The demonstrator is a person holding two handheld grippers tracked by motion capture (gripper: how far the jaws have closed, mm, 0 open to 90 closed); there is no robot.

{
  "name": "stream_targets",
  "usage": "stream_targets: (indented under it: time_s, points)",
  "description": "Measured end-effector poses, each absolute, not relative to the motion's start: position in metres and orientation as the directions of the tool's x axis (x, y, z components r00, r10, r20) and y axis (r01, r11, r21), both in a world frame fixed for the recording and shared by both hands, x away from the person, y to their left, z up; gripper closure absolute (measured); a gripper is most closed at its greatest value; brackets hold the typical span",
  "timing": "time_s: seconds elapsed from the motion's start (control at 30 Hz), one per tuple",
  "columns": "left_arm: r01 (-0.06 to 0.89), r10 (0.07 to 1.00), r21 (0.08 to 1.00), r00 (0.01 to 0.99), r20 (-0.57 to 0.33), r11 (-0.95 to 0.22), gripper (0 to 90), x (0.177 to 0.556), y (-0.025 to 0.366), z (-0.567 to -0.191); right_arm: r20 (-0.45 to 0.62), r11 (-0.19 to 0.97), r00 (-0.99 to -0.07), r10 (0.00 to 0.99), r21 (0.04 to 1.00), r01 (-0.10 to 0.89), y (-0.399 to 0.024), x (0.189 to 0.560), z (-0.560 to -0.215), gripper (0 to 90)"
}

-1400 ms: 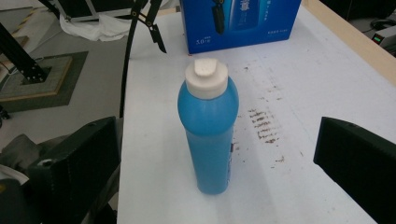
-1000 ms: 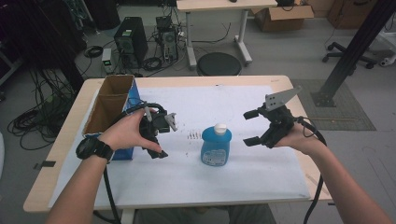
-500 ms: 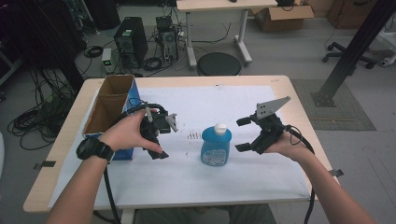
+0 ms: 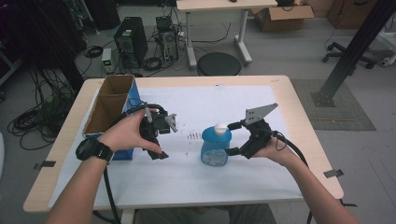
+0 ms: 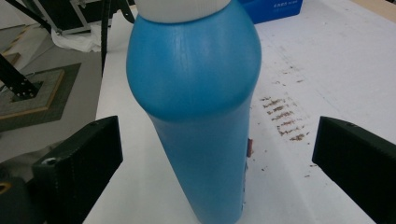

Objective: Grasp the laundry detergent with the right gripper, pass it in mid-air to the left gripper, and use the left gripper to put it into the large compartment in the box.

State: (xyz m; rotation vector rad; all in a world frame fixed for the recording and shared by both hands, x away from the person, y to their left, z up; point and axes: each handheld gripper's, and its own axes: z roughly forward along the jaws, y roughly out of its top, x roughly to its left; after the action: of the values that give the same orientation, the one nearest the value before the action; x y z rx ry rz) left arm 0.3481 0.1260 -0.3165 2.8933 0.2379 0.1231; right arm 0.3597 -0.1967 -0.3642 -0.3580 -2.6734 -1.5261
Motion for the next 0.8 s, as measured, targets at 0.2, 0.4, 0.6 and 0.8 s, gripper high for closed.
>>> stream_targets:
  time_s: [0.2,0.4,0.6,0.8]
  points:
    - [0.15,0.17,0.245,0.983,0.064,-0.958,4.2,0.348,0.126,-0.317,0.159,0.477,-0.971,0.176,0.849,0.225,-0.188,0.359,-0.371,2.3]
    - [0.149,0.17,0.249,0.983,0.065,-0.957,4.2,0.347,0.125,-0.317,0.156,0.47,-0.973,0.17,0.855,0.219,-0.178,0.359,-0.377,4.6]
    - [0.147,0.168,0.247,0.984,0.066,-0.958,4.2,0.347,0.125,-0.316,0.163,0.453,-0.971,0.175,0.862,0.226,-0.173,0.36,-0.383,7.7]
    - [0.154,0.177,0.248,0.981,0.074,-0.957,4.1,0.346,0.126,-0.315,0.158,0.444,-0.972,0.174,0.868,0.221,-0.171,0.36,-0.384,11.9]
